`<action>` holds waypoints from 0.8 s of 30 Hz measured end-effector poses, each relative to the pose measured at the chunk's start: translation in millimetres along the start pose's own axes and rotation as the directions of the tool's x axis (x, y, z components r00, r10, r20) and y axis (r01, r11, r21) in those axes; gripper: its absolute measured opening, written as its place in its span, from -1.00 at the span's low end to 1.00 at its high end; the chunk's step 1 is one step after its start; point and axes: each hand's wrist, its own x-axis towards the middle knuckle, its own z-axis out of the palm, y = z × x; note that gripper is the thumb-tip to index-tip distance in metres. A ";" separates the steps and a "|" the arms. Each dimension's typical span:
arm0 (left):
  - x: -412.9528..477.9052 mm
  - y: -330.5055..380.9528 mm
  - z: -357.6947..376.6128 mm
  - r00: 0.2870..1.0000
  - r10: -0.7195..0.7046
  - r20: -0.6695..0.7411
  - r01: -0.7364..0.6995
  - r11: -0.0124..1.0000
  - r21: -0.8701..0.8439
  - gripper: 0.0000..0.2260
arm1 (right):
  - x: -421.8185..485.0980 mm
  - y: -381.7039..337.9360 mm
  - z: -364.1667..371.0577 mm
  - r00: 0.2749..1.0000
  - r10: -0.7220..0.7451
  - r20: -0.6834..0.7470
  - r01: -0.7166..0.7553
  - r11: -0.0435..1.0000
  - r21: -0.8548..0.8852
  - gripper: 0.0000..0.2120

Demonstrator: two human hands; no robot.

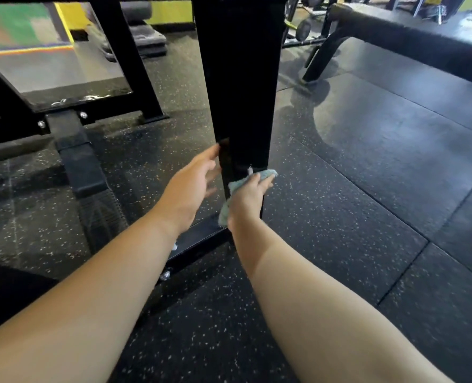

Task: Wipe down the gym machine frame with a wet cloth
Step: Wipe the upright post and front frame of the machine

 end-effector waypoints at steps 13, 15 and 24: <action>11.8 -20.7 -6.5 0.996 -0.043 0.076 0.040 0.998 0.040 -0.62 | 19.3 11.7 -0.5 0.986 0.147 -0.078 -0.144 0.989 0.038 -0.49; 12.5 -20.9 -3.2 0.996 -0.056 0.062 0.055 0.998 0.027 -0.65 | 15.0 -8.5 9.6 0.997 -0.019 -0.069 0.021 0.999 0.027 -0.50; 11.3 -18.0 9.8 0.996 -0.080 0.047 0.080 0.997 0.004 -0.59 | 20.7 10.2 -4.2 0.992 0.094 -0.089 -0.090 0.995 0.039 -0.51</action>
